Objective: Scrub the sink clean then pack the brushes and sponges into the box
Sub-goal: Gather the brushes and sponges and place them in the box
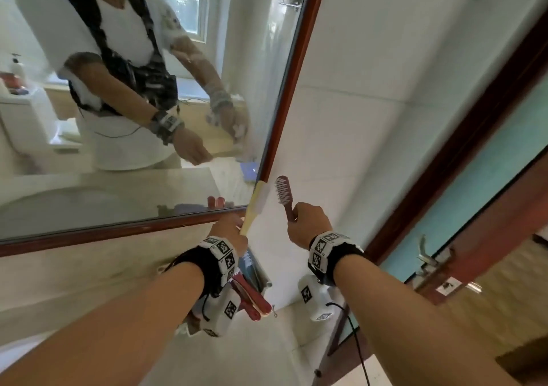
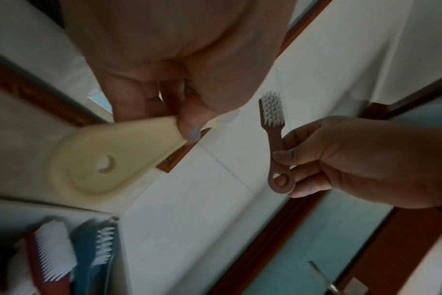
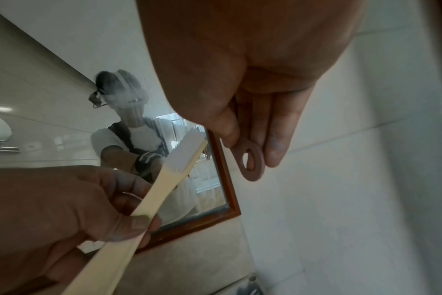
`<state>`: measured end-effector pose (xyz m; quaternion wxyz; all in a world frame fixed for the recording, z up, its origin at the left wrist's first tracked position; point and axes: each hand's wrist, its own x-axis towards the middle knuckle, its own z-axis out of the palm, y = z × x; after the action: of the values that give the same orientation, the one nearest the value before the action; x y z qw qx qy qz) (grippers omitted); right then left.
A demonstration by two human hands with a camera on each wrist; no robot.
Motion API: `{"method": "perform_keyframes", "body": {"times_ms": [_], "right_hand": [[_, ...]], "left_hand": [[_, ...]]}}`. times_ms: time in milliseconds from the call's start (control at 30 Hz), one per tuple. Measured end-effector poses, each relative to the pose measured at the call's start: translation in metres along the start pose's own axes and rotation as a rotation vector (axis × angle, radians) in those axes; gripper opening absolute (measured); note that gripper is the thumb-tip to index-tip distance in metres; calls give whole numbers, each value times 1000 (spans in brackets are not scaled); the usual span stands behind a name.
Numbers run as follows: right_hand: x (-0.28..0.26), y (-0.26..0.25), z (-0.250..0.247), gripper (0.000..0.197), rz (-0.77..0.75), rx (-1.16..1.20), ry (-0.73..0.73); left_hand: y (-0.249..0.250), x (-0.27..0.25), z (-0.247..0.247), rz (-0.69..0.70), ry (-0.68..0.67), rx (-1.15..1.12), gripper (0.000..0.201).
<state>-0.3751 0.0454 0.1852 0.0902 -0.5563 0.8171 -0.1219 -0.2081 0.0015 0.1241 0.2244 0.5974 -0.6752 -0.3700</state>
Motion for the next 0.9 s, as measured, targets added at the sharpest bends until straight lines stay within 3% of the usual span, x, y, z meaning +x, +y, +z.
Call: {"method": "perform_keyframes", "body": {"times_ms": [167, 300, 467, 767, 900], "right_hand": [[40, 9, 59, 5, -121, 18, -195], [62, 29, 109, 14, -243, -63, -350], [83, 48, 156, 21, -267, -13, -502], [104, 65, 205, 19, -157, 53, -586], [112, 73, 220, 12, -132, 17, -625]], "left_hand": [[-21, 13, 22, -172, -40, 84, 6], [-38, 18, 57, -335, -54, 117, 12], [-60, 27, 96, -545, -29, 60, 10], [-84, 59, 147, -701, -37, -47, 3], [-89, 68, 171, -656, 16, -86, 22]]}}
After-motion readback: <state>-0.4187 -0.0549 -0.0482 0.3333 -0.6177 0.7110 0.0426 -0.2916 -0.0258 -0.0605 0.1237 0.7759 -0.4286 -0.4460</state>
